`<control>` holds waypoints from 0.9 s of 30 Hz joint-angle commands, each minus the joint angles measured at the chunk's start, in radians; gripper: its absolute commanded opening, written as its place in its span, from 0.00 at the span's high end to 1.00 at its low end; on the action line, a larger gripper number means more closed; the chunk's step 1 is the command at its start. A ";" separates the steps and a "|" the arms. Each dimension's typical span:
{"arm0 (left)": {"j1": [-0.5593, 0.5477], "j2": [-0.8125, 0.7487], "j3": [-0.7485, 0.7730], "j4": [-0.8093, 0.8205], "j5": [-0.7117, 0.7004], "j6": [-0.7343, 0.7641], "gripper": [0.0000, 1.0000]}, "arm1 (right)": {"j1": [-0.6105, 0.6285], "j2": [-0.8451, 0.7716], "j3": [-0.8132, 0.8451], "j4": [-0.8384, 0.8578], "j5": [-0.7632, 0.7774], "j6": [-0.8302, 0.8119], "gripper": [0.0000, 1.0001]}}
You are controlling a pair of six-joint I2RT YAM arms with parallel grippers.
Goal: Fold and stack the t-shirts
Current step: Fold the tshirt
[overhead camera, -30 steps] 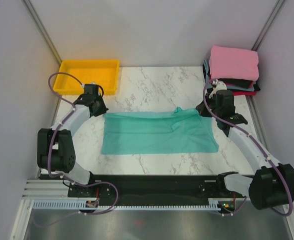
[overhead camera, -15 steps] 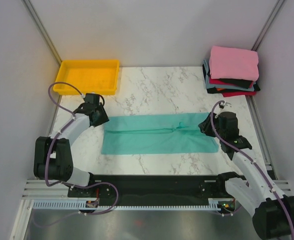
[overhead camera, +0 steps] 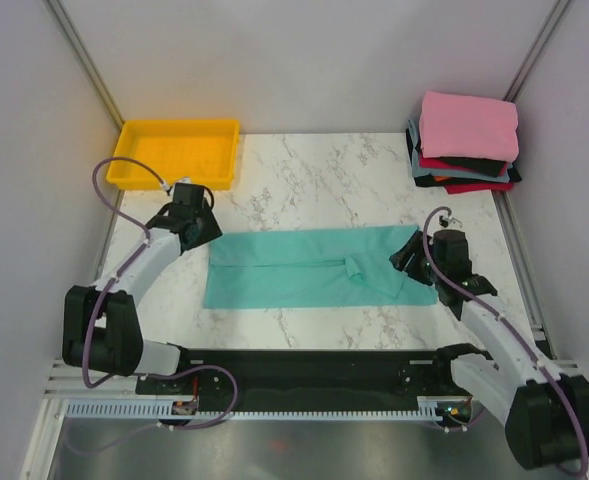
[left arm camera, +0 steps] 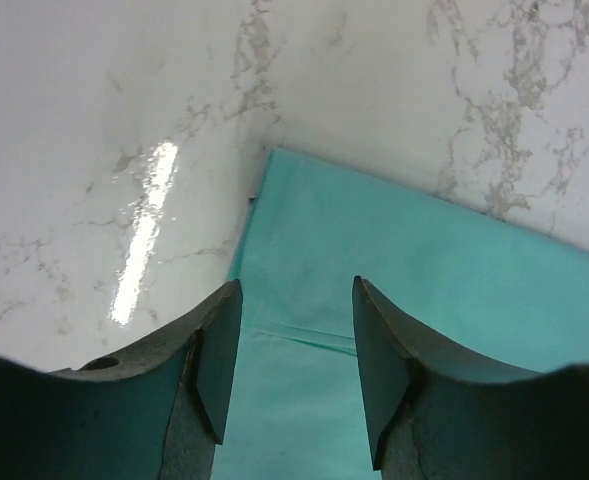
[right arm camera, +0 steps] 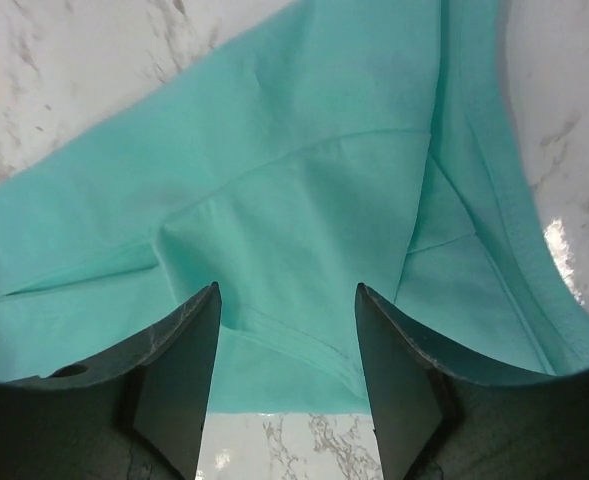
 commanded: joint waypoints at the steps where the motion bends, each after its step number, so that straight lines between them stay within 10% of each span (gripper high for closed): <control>1: -0.086 0.069 0.076 0.031 -0.019 0.017 0.45 | 0.015 0.189 0.031 0.061 -0.076 0.050 0.36; 16: -0.188 0.341 0.131 0.037 0.278 0.055 0.48 | 0.016 0.860 0.430 0.056 0.033 -0.054 0.35; 27: -0.396 0.162 -0.196 0.115 0.424 -0.186 0.49 | 0.047 1.430 1.142 0.009 -0.076 -0.071 0.36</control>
